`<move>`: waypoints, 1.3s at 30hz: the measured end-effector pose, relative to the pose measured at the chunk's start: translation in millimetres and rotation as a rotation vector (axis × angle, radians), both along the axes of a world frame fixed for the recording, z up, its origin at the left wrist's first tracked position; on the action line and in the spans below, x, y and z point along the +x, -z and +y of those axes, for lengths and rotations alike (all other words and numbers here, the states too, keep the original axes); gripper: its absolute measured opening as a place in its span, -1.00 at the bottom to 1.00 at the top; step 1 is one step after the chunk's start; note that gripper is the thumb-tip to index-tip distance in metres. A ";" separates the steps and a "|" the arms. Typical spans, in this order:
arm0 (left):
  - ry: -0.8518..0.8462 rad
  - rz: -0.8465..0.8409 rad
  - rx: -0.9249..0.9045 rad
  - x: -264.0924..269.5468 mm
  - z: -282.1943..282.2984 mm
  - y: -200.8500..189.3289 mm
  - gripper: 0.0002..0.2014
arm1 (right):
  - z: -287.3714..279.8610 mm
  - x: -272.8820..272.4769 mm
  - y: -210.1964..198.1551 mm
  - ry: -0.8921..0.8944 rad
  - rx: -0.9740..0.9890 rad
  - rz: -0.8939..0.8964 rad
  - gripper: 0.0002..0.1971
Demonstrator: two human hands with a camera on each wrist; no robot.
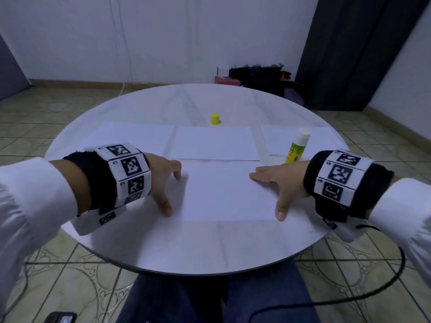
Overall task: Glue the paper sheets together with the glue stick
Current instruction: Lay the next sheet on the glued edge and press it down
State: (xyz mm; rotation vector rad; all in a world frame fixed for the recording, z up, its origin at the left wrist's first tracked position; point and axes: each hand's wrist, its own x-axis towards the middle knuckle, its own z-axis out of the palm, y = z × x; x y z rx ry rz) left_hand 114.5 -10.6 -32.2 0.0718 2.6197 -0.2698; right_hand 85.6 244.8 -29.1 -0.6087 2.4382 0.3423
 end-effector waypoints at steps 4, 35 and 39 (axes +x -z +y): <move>0.153 -0.012 -0.143 -5.2 14.7 -10.1 0.00 | -8.8 -4.2 -0.8 -0.028 0.077 0.032 0.14; 0.134 -0.045 -0.147 -4.6 -13.5 10.0 0.33 | -7.5 -2.5 -6.1 0.059 -0.182 -0.071 0.06; 0.178 -0.019 -0.130 -6.5 -25.8 16.5 0.37 | -26.5 4.7 -7.0 -0.081 0.049 -0.036 0.08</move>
